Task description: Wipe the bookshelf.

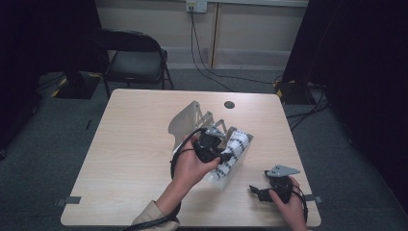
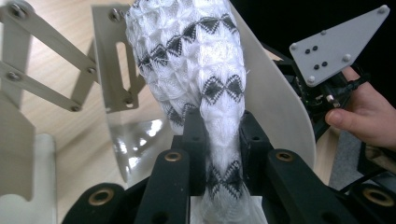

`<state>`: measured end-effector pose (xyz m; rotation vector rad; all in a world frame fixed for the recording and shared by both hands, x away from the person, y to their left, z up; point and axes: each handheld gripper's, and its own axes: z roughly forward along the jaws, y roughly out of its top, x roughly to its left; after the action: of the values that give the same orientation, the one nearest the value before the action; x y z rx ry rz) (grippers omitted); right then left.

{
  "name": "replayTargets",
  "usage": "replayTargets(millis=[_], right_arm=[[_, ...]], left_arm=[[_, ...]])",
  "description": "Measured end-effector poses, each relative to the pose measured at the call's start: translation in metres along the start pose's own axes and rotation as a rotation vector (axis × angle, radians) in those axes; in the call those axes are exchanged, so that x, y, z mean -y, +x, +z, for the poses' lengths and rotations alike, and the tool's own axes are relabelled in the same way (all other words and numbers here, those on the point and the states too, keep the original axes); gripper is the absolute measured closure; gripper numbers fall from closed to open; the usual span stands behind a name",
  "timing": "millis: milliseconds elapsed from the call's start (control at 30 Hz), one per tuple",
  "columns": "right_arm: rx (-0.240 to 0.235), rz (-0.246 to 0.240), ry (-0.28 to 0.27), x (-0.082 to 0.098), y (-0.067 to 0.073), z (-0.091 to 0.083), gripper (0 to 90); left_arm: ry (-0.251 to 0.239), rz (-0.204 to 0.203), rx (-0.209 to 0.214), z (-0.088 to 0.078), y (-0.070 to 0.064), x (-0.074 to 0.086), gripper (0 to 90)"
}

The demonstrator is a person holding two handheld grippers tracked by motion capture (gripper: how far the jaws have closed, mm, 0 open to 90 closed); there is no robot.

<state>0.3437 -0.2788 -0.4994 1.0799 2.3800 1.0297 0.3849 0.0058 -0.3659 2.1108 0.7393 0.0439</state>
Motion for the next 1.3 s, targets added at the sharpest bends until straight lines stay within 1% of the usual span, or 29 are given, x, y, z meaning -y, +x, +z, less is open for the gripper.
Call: replayTargets(millis=[33, 67, 200, 267, 400, 467, 567, 800, 833, 900, 933, 967, 1033, 1100, 1133, 1267, 1300], right_arm=[[0.000, 0.000, 0.000, 0.000, 0.000, 0.000, 11.3], [0.000, 0.000, 0.000, 0.000, 0.000, 0.000, 11.3], [0.000, 0.000, 0.000, 0.000, 0.000, 0.000, 11.3], [0.000, 0.000, 0.000, 0.000, 0.000, 0.000, 11.3], [0.000, -0.001, -0.001, 0.000, 0.000, 0.000, 11.3], [0.000, 0.000, 0.000, 0.000, 0.000, 0.000, 11.3], [0.000, 0.000, 0.000, 0.000, 0.000, 0.000, 11.3], [0.000, 0.000, 0.000, 0.000, 0.000, 0.000, 11.3], [0.000, 0.000, 0.000, 0.000, 0.000, 0.000, 11.3], [0.000, 0.000, 0.000, 0.000, 0.000, 0.000, 11.3], [0.000, 0.000, 0.000, 0.000, 0.000, 0.000, 11.3], [0.000, 0.000, 0.000, 0.000, 0.000, 0.000, 11.3], [0.000, 0.000, 0.000, 0.000, 0.000, 0.000, 11.3], [0.000, -0.001, -0.001, 0.000, 0.000, 0.000, 11.3], [0.000, 0.000, 0.000, 0.000, 0.000, 0.000, 11.3], [0.000, 0.000, 0.000, 0.000, 0.000, 0.000, 11.3], [0.000, 0.000, 0.000, 0.000, 0.000, 0.000, 11.3]], left_arm=[[-0.003, 0.003, -0.004, 0.003, -0.001, 0.001, 76.9], [0.009, 0.007, -0.006, 0.004, -0.001, 0.002, 76.9], [0.019, -0.007, 0.000, 0.013, 0.000, 0.009, 76.9], [0.024, -0.015, -0.001, 0.018, 0.001, 0.014, 76.9], [0.053, -0.033, 0.005, 0.029, 0.005, 0.026, 76.9], [0.055, -0.046, 0.001, 0.035, 0.006, 0.033, 76.9], [0.082, -0.052, -0.001, 0.044, 0.008, 0.043, 76.9], [0.126, -0.047, -0.017, 0.059, 0.012, 0.060, 76.8], [0.126, -0.056, -0.018, 0.061, 0.012, 0.063, 76.9], [0.148, -0.046, -0.026, 0.065, 0.012, 0.067, 76.9], [0.152, -0.053, -0.027, 0.067, 0.012, 0.070, 76.9], [0.162, -0.045, -0.028, 0.068, 0.013, 0.072, 76.9], [0.161, -0.058, -0.029, 0.071, 0.013, 0.077, 76.9], [0.173, -0.047, -0.033, 0.072, 0.013, 0.078, 76.9], [0.161, -0.062, -0.032, 0.072, 0.013, 0.079, 76.9], [0.174, -0.054, -0.032, 0.070, 0.013, 0.077, 76.9], [0.170, -0.061, -0.028, 0.068, 0.014, 0.075, 76.9]])
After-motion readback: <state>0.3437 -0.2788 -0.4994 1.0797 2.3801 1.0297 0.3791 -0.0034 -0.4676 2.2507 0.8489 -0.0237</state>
